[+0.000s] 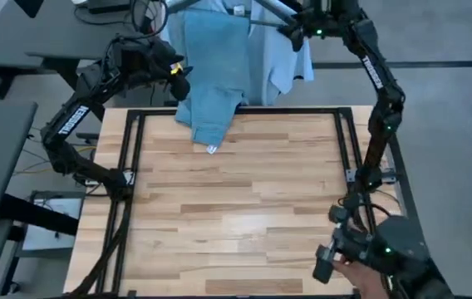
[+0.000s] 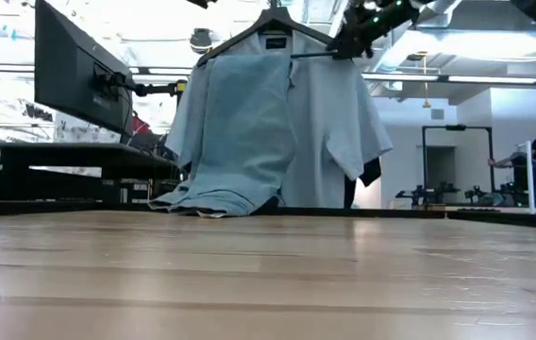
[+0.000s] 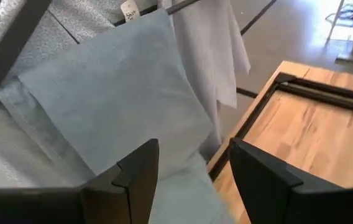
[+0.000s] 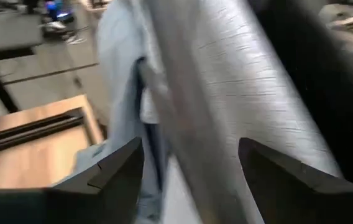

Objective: Hang clothes
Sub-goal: Unhang the blue jeans from the rack

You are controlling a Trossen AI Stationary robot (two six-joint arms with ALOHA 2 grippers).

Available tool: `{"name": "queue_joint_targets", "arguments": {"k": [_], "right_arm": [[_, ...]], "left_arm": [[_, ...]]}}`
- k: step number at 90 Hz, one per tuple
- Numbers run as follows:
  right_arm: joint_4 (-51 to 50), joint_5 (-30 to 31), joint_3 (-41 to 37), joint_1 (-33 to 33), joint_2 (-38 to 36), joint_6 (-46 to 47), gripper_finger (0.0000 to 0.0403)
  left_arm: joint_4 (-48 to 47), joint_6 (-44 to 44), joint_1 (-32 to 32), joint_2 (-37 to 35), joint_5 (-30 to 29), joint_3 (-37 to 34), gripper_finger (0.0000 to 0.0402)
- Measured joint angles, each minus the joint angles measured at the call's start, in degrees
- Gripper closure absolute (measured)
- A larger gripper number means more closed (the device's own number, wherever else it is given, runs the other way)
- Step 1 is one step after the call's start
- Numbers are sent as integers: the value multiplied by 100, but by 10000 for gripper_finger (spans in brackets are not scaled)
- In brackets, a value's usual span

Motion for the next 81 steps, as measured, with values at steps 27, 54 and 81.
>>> {"name": "queue_joint_targets", "arguments": {"k": [27,54,81], "right_arm": [[215,-310,13,183,-21,57,226],[544,-357,3,177,13,39,378],[462,-297,309,48,-78,-73,378]], "left_arm": [[-32,423,301,-2,-2,0,224],[-28,461,415,-2,-1,2,224],[35,485,413,-2,2,2,224]]}}
